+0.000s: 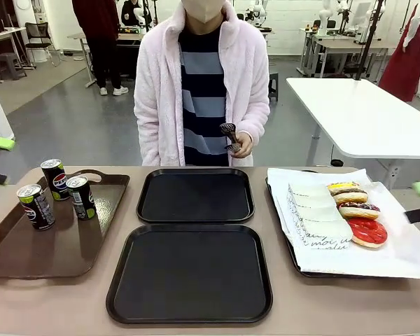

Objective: Set up donuts and drinks on trays.
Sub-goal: Pick up one Pepsi coke and place it on the Flat Tray.

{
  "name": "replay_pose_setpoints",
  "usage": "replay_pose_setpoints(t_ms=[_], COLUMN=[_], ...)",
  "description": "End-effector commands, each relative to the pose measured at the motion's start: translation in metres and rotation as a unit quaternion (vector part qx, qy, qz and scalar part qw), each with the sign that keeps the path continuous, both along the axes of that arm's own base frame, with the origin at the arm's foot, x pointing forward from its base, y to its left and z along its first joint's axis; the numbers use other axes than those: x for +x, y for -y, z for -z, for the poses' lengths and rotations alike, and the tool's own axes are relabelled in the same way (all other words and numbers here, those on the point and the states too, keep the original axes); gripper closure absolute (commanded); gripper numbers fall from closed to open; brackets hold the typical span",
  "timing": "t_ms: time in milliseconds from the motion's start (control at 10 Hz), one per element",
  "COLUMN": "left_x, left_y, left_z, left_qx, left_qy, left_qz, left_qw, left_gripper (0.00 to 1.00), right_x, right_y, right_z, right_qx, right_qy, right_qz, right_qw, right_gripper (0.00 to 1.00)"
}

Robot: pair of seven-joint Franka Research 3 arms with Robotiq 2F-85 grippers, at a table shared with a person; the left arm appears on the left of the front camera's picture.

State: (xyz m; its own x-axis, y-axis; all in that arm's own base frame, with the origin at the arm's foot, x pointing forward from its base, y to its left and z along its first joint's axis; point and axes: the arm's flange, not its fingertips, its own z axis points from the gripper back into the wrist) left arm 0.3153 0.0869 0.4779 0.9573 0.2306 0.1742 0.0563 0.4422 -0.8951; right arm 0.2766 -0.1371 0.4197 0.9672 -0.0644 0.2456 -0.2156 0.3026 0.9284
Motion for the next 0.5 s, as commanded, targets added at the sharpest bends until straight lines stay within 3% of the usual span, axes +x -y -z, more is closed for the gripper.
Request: replay_pose_setpoints(t_ms=[0,400], left_x=[-0.002,-0.006], left_y=[-0.020,-0.059], left_z=[0.004,0.021], left_qx=[-0.008,-0.014], left_qy=[0.003,-0.029], left_qz=[-0.032,-0.079], left_qw=[0.999,0.996], left_gripper=[0.00,0.00], right_x=[0.006,-0.005], right_y=[0.041,0.099], right_z=[-0.004,-0.021], right_qx=[0.028,0.000], right_qy=[0.002,-0.044], right_qz=[0.041,0.085], right_qw=[0.999,0.995], right_gripper=[0.00,0.00])
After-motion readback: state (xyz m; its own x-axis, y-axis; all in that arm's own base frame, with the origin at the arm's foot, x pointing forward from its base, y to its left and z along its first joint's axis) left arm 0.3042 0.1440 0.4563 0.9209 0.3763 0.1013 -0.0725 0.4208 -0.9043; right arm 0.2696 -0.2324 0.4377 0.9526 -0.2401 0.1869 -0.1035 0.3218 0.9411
